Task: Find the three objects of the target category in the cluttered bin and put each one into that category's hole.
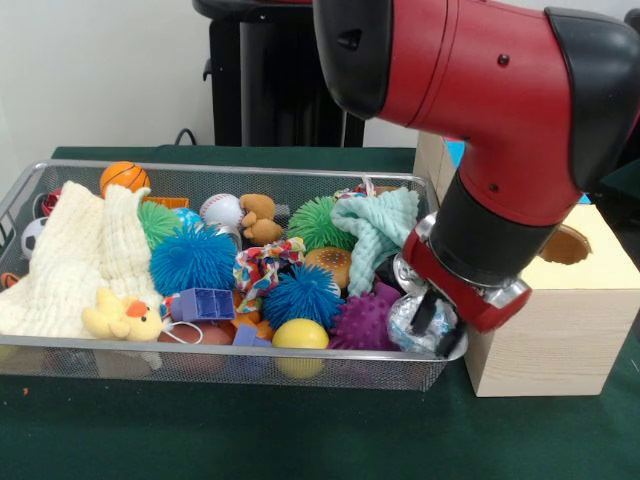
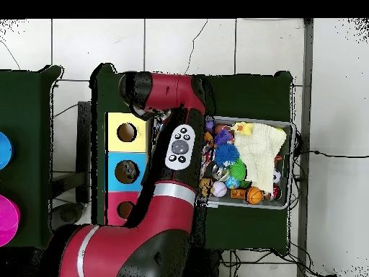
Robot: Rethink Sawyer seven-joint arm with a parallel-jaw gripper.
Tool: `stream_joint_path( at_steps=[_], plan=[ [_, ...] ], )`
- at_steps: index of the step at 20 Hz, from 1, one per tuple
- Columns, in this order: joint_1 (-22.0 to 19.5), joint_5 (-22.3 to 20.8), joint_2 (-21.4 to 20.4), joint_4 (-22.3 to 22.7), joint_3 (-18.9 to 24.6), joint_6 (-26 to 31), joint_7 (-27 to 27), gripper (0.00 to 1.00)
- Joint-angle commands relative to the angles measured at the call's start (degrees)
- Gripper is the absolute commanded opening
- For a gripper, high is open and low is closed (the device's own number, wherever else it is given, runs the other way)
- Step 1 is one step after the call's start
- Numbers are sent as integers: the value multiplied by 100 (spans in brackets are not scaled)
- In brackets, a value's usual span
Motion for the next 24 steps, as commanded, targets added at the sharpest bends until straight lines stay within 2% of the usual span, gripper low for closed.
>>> stream_joint_path(
  at_steps=[1,13,17,18,24],
  plan=[
    [-38,66,-8,700,606,259,396,0],
    [-74,74,-1,542,555,460,527,0],
    [-63,-15,-71,417,459,597,407,0],
    [-61,-69,-60,381,435,578,326,100],
    [-32,-162,-39,396,346,394,375,100]
  ],
)
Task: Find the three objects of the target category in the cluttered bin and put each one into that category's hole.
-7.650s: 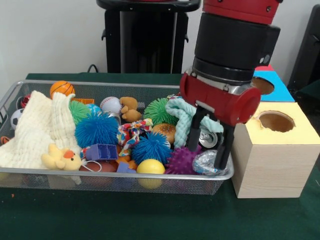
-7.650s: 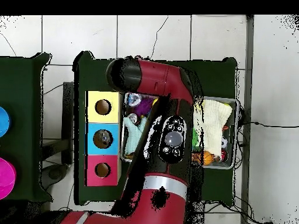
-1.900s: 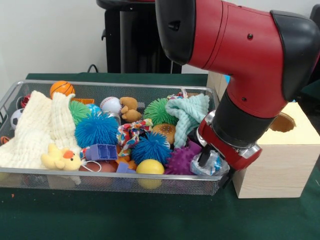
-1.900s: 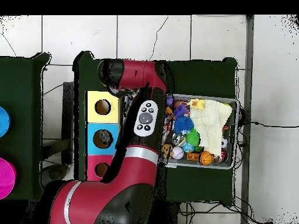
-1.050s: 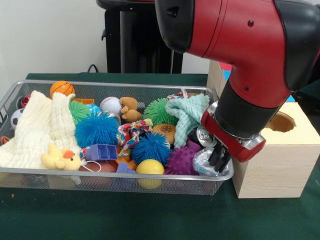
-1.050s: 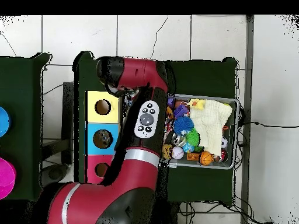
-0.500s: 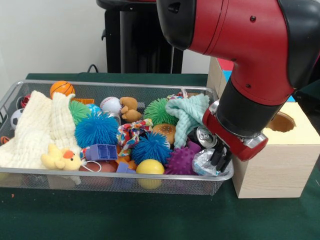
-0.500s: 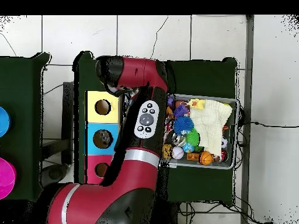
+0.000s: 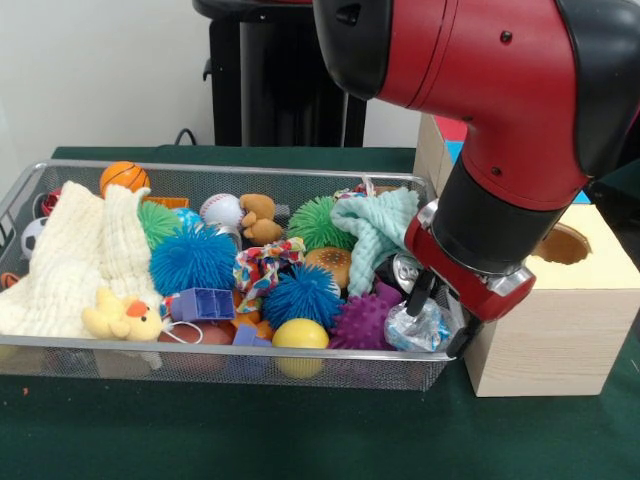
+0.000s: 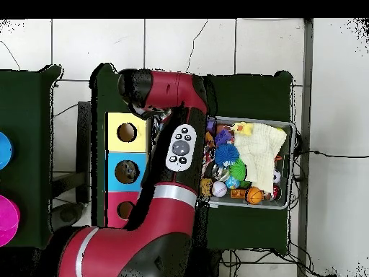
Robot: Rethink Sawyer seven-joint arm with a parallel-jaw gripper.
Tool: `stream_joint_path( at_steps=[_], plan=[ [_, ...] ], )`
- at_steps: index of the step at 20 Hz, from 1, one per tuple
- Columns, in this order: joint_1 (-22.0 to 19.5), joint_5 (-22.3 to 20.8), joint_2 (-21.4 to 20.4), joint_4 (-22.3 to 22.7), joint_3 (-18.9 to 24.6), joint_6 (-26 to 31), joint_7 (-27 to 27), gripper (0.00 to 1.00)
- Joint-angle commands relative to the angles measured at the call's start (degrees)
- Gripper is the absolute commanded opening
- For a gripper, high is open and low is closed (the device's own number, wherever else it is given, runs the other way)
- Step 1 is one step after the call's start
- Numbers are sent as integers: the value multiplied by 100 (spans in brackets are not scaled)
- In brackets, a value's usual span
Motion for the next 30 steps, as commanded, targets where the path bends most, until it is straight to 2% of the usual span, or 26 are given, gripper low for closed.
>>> stream_joint_path(
  at_steps=[1,7,13,25,30],
  plan=[
    [-31,-141,66,416,342,236,394,100],
    [-16,-170,41,520,249,276,560,100],
    [-62,-110,262,615,391,28,651,100],
    [-22,-24,135,1226,553,-84,585,100],
    [-14,11,126,1289,593,-160,588,100]
  ],
)
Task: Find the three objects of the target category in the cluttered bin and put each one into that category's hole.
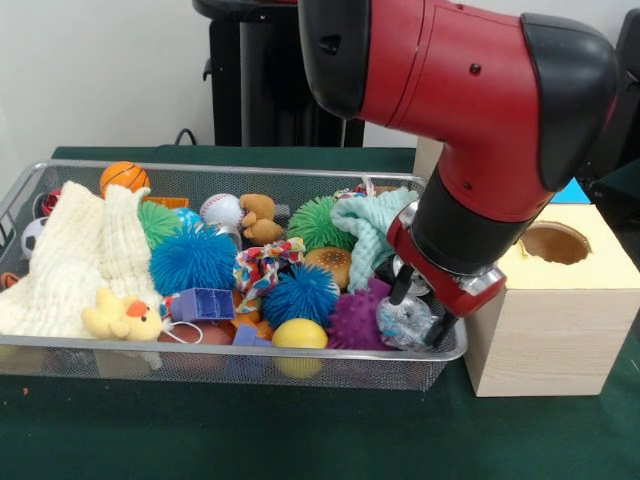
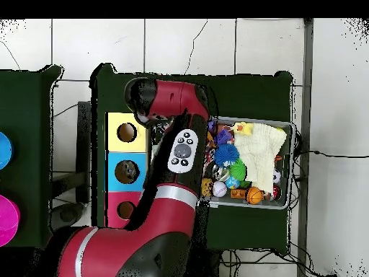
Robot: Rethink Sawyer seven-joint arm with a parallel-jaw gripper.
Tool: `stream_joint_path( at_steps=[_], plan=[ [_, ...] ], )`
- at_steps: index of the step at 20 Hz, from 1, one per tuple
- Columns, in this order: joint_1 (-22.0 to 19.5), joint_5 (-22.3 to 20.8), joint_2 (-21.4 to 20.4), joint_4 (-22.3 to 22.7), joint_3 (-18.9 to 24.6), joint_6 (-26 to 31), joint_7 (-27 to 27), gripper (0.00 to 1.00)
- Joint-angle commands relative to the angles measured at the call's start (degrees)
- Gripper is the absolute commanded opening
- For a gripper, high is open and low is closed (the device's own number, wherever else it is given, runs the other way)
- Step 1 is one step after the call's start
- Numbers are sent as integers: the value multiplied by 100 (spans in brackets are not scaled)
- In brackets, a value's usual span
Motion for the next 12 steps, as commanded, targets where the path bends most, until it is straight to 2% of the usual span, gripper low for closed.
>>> stream_joint_path(
  at_steps=[1,12],
  plan=[
    [-37,62,126,845,617,-173,578,100],
    [-12,164,279,732,772,-298,580,100]
  ],
)
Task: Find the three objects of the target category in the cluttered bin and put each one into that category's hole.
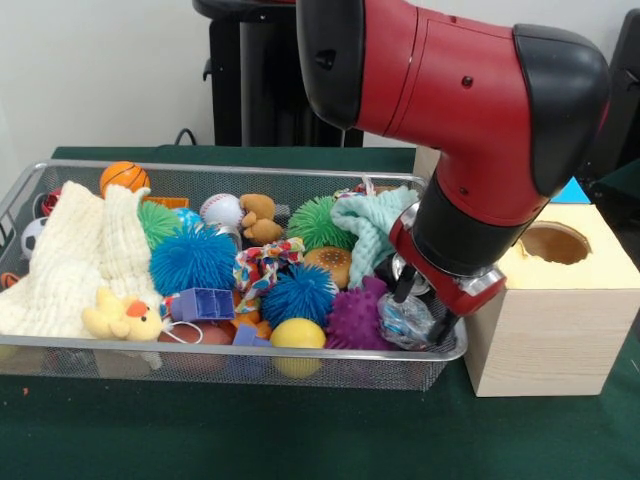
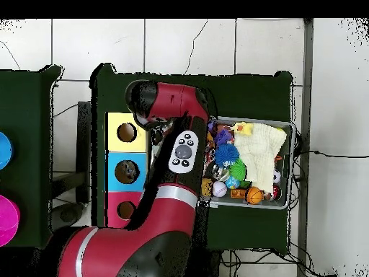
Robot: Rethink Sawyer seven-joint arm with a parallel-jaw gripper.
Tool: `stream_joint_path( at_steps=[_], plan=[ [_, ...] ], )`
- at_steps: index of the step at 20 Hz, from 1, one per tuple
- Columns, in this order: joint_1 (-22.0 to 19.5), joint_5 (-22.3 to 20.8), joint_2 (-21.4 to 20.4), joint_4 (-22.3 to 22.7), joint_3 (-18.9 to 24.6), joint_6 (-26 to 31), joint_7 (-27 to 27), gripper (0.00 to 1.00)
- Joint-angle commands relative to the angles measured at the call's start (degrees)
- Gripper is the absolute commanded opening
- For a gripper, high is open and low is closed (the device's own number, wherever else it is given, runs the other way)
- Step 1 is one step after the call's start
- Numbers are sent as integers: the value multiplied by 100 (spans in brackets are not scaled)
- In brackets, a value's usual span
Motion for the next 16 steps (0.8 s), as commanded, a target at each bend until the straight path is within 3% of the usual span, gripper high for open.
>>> stream_joint_path(
  at_steps=[1,8,12,16],
  plan=[
    [-10,73,304,593,667,-335,602,100],
    [-32,-193,750,126,362,-841,781,100],
    [193,-640,1129,-278,-476,-1562,1371,100],
    [178,-603,1297,-444,-641,-1711,1404,100]
  ],
)
